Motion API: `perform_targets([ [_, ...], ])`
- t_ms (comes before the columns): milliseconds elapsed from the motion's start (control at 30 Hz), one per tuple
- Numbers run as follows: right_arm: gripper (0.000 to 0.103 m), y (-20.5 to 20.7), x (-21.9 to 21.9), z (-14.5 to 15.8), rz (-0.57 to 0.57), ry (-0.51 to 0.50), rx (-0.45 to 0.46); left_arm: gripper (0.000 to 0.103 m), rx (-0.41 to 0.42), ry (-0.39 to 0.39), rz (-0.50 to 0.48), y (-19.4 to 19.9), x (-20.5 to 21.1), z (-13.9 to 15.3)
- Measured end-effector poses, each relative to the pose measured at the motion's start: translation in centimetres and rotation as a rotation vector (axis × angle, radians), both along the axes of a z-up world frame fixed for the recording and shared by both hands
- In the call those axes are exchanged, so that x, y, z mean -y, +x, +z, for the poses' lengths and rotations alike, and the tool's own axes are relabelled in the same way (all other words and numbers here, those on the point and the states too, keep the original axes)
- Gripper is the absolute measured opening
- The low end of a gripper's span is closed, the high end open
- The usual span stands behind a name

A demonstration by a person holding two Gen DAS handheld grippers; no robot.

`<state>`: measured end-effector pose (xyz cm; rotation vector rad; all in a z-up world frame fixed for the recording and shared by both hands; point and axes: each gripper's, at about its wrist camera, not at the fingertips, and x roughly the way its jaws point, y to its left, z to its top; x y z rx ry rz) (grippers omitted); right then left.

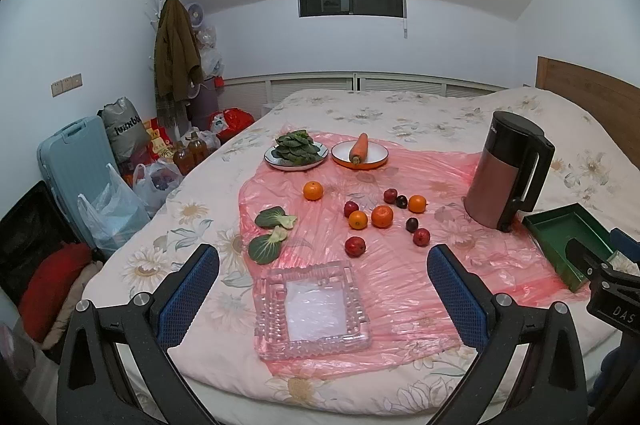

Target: Organize fruits

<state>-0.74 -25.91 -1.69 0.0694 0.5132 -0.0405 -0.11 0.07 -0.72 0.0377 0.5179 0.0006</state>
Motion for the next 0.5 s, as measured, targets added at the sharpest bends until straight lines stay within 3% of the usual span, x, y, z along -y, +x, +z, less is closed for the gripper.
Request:
perform_targets([
  [500,0.103,-0.06,0.29,-0.40,-0.003,0.004,-0.012,0.102,-0.006,0.003,-0.006,-0.05,0.17,-0.31],
])
